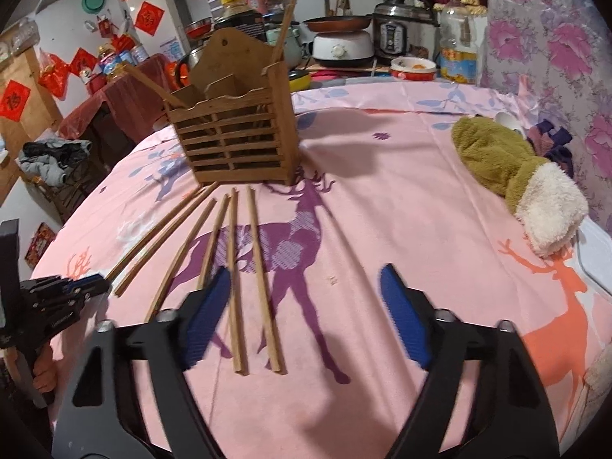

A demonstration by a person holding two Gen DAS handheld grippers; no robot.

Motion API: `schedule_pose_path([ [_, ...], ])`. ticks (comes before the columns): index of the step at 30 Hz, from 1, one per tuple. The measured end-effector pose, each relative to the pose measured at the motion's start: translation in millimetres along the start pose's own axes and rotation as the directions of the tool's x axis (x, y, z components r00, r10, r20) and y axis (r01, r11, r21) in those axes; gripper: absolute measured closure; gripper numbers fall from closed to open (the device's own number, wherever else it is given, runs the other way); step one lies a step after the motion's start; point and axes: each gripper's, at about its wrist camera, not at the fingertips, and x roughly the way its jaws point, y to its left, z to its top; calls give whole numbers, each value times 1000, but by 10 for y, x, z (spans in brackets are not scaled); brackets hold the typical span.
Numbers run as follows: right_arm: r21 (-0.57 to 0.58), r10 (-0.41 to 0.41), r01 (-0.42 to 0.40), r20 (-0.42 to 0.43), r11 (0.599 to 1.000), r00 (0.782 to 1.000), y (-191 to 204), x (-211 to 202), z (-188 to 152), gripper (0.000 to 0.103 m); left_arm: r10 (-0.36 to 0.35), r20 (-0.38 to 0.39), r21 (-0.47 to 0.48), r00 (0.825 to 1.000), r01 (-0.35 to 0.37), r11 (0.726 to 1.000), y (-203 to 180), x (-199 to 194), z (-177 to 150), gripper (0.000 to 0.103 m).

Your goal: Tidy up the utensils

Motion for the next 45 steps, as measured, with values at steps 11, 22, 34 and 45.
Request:
schedule_pose_path([
  [11,-83,35,-45,-122,995,992,79,105,-321,66,26,-11,-52,1000,-26,998,128,29,26,93],
  [22,-200,-8,-24,-156,979,988,260,189,-448,97,44,-10,-39,999,-44,998,102,41,23,93],
  [34,-186,2,-12,-52,982,999,258,-22,-357,97,20,70,-31,997,-18,999,38,-165,5,95],
  [45,-173,22,-1,116,985,993,248,-377,-252,97,17,234,-87,972,3,996,90,-611,36,97],
])
